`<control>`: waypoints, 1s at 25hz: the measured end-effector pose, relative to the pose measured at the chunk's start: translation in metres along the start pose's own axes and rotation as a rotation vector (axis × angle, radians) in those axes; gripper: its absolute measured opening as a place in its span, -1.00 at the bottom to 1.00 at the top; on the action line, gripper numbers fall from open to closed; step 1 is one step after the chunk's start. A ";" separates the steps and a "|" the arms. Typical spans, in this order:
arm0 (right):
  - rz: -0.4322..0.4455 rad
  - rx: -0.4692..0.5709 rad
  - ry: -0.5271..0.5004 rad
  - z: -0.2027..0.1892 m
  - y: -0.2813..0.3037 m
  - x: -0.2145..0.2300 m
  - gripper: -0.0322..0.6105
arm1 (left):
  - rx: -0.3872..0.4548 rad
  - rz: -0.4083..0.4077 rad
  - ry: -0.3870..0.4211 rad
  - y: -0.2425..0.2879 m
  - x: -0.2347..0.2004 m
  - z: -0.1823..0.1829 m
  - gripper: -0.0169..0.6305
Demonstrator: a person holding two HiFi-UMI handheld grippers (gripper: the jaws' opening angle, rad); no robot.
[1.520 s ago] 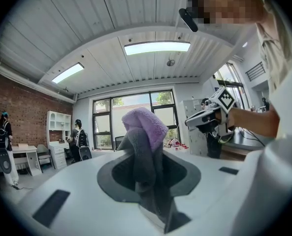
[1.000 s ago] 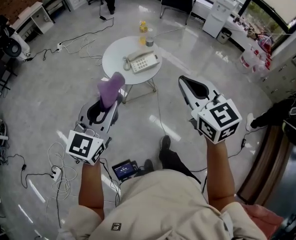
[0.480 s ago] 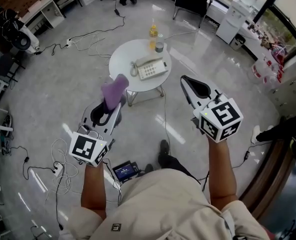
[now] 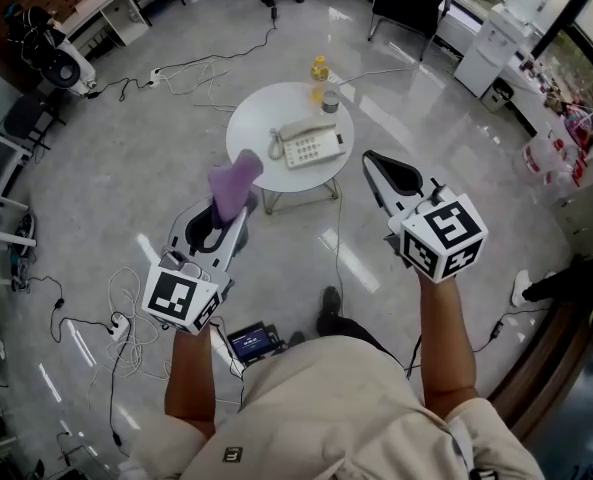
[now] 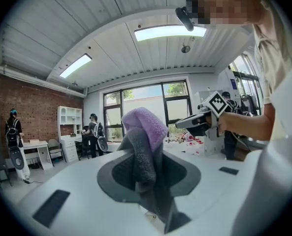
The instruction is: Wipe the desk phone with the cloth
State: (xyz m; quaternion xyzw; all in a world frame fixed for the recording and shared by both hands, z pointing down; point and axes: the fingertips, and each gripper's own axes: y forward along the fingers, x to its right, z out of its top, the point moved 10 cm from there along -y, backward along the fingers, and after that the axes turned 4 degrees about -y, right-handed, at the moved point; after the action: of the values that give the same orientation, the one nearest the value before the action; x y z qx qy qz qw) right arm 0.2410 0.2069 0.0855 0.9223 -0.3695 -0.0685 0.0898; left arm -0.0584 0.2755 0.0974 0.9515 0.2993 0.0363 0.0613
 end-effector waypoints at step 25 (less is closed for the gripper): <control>0.028 0.020 0.040 -0.030 0.010 0.084 -0.92 | -0.022 -0.011 0.068 0.088 0.013 0.014 -0.67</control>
State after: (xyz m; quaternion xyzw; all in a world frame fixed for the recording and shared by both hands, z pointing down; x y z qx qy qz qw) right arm 0.3007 0.1448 0.1122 0.9191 -0.3812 -0.0450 0.0887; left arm 0.0029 0.2103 0.0958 0.9473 0.3062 0.0714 0.0617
